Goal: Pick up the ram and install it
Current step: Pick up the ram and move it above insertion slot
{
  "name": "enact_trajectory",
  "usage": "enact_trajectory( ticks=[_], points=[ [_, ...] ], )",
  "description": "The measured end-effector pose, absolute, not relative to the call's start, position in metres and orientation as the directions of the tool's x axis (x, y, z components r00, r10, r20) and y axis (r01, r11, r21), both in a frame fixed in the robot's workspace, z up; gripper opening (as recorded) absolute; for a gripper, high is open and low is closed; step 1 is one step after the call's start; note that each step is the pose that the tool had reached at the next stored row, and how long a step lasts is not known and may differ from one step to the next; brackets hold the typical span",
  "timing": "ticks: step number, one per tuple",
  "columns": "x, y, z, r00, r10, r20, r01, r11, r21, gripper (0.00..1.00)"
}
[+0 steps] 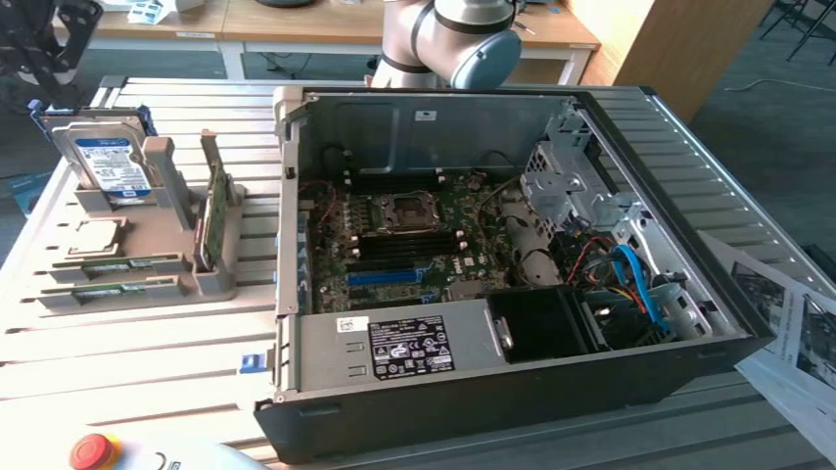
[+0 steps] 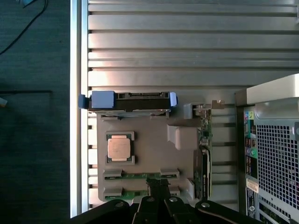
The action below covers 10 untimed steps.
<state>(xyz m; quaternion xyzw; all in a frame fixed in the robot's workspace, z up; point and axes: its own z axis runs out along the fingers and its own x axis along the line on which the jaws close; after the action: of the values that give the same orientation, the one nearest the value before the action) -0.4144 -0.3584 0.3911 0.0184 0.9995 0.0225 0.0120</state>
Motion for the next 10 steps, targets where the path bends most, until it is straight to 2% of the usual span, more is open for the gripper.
enact_trajectory(
  ticks=[10],
  points=[
    [-0.4144, -0.3641, 0.3911, -0.999, 0.037, -0.023, 0.036, 0.998, 0.045, 0.10]
  ],
)
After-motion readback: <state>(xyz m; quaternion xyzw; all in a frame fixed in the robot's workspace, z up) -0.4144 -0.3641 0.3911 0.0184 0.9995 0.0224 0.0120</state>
